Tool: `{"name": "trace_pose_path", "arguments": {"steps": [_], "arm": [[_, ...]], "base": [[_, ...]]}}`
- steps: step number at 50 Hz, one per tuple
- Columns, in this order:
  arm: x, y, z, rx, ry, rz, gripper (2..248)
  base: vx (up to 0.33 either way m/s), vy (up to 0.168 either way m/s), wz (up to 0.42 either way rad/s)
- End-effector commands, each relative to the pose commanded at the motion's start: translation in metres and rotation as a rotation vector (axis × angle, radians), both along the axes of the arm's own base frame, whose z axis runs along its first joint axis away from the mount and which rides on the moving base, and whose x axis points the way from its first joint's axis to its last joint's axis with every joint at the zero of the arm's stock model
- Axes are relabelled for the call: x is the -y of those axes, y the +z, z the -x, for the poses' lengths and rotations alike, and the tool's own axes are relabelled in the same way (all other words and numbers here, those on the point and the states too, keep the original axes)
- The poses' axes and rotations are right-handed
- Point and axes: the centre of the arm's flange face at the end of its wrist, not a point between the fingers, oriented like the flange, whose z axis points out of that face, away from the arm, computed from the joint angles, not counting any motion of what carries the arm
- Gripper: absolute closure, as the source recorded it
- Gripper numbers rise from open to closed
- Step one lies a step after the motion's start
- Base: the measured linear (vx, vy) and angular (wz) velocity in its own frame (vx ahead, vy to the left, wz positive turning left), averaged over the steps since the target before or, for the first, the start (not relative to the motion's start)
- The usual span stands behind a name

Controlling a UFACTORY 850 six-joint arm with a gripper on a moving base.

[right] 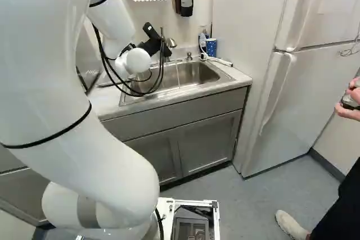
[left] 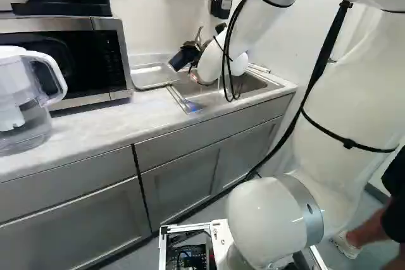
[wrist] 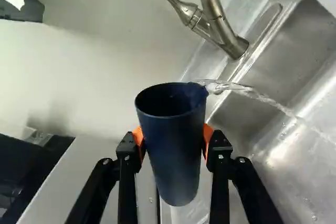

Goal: Rinse the cup and place it in the tray

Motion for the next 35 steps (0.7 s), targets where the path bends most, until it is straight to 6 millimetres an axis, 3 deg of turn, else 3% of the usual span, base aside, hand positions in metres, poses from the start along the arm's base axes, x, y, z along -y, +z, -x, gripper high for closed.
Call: {"name": "trace_pose_path", "arguments": {"steps": [35], "arm": [[0.0,0.0,0.0,-0.148,-0.059,-0.332,126]], "base": [[0.0,0.0,0.0]]}}
